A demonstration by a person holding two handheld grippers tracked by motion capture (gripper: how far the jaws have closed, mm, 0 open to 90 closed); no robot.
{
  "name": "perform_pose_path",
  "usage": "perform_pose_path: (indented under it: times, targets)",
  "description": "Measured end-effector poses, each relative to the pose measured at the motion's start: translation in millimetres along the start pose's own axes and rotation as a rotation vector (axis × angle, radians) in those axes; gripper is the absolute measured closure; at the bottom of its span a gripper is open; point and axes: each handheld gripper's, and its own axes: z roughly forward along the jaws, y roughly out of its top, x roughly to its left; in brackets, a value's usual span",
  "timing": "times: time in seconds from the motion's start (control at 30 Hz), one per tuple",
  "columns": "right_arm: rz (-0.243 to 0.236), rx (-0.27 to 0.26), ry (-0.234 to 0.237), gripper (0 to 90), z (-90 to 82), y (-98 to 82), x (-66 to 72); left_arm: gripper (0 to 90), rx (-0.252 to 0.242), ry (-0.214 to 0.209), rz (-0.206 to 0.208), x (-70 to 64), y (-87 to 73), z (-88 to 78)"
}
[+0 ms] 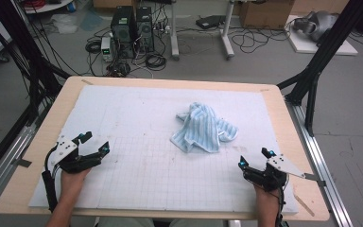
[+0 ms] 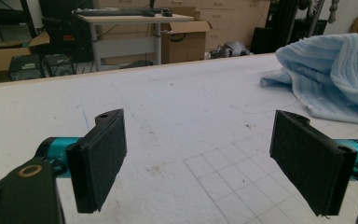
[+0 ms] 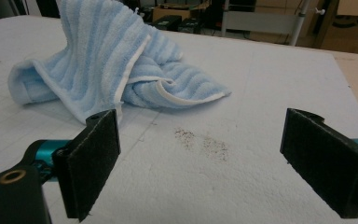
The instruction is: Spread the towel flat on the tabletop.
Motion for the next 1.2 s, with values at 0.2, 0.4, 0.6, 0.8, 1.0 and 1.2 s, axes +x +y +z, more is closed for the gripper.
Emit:
perform_pose_path:
  times: [0.2,0.4,0.6,0.8,1.0,1.2]
  targets:
    - [0.0,0.003,0.005,11.1,0.4,0.2,-0.4,18.8,0.002,0.0,0.0,-0.1,0.1,0.1]
    - [-0.01,0.006,0.009,11.1,0.1,0.3,0.6,18.8,0.001,-0.001,0.005,-0.6,0.1,0.4]
    - [-0.006,-0.004,0.01,11.1,-0.5,0.1,-0.1,18.8,0.002,-0.006,0.01,-1.1,0.1,0.3]
    - [0.012,0.032,0.033,11.2,2.5,1.7,-2.4,18.8,0.003,-0.002,0.004,-0.3,0.2,0.5]
    - [0.055,0.012,0.028,11.6,-0.1,1.8,-4.9,18.7,0.001,-0.007,-0.002,0.3,0.2,0.3]
    - [0.045,0.011,0.063,11.6,4.8,14.8,9.2,18.4,-0.004,-0.011,0.0,0.2,-0.1,-0.1]
